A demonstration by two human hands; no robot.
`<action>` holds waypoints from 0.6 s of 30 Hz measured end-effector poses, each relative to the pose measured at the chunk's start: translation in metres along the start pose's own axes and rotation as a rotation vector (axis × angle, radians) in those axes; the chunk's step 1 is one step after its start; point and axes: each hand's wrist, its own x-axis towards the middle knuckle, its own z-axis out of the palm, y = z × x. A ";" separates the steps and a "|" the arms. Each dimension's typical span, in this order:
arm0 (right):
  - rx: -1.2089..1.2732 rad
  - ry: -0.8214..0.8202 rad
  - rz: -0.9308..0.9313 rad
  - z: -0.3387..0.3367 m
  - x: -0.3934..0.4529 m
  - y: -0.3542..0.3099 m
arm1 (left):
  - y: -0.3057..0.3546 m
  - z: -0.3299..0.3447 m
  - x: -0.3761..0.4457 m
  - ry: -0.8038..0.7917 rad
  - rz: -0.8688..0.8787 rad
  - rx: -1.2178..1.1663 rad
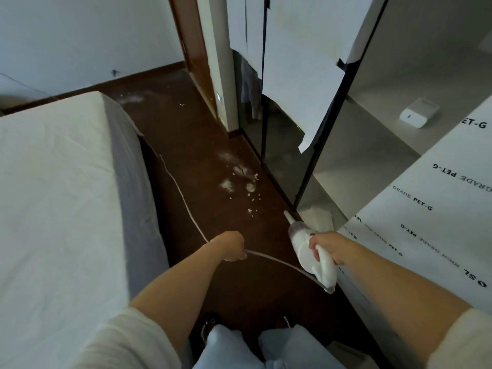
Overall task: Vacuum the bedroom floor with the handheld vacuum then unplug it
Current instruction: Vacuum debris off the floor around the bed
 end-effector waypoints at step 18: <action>-0.324 -0.032 -0.074 0.089 -0.013 0.018 | -0.070 0.034 -0.055 -0.013 -0.011 -0.078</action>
